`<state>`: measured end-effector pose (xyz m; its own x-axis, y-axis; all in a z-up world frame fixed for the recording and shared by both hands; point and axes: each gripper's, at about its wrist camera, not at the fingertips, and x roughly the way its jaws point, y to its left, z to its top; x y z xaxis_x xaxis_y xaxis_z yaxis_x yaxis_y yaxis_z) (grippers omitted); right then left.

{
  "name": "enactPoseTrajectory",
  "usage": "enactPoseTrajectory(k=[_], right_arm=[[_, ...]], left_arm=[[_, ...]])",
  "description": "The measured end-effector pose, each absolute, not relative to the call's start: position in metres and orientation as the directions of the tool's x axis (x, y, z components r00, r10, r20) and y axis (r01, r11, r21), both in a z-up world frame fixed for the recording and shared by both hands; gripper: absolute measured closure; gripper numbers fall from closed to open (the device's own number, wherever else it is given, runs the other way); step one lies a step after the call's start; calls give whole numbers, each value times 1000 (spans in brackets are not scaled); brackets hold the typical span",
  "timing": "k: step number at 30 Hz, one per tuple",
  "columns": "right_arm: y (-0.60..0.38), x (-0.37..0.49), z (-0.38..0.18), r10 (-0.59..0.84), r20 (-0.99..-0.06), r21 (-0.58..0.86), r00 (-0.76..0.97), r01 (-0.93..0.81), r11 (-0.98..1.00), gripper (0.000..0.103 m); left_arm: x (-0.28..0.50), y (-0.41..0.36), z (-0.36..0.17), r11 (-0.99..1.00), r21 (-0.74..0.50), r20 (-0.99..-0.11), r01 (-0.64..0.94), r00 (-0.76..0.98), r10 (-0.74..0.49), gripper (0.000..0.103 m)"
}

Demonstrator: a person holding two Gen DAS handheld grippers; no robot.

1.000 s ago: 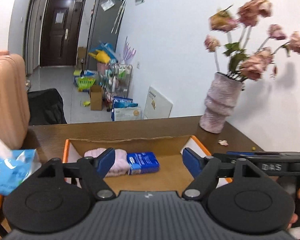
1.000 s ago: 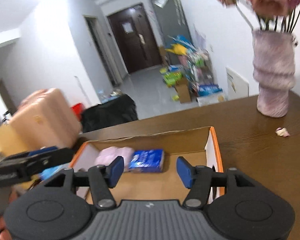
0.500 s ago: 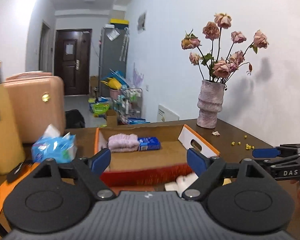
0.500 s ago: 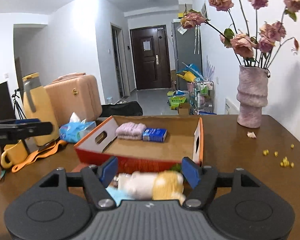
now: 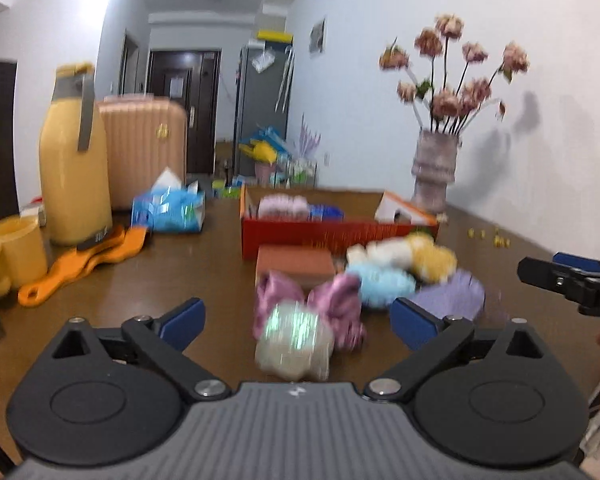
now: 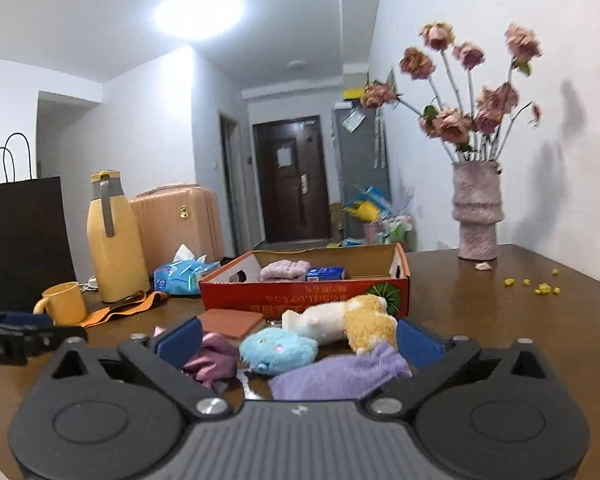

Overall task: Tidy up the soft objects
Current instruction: 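Withdraw both tools from the box back toward the pile, then grasp the clear iridescent bag with the left tool while the right tool grasps the snack packet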

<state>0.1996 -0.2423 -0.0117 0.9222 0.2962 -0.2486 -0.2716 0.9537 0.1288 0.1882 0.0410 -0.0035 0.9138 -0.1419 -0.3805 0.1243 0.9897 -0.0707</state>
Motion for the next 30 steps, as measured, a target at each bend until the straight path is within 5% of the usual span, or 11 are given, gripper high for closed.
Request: enactPoseTrajectory(k=[12, 20, 26, 27, 28, 30], right_arm=[[-220, 199, -19, 285, -353, 110, 891, -264, 958, 2], [-206, 221, -25, 317, -385, 121, 867, -293, 948, 12], [-197, 272, -16, 319, -409, 132, 855, -291, 948, 26], [-194, 282, -14, 327, -412, 127, 850, -301, 945, 30], [-189, 299, -12, 342, -424, 116, 839, -324, 939, 36], [-180, 329, -11, 364, -445, 97, 818, -360, 928, 48]], left_arm=[[195, 51, -18, 989, -82, -429, 120, 892, -144, 2], [222, 51, -30, 988, -114, -486, 101, 862, -144, 7], [248, 43, -38, 983, -127, -514, 134, 839, -180, 26], [252, 43, -39, 982, -130, -520, 136, 834, -185, 32], [255, 43, -41, 981, -133, -531, 139, 826, -189, 51], [261, 47, -44, 976, -155, -546, 152, 810, -213, 66]])
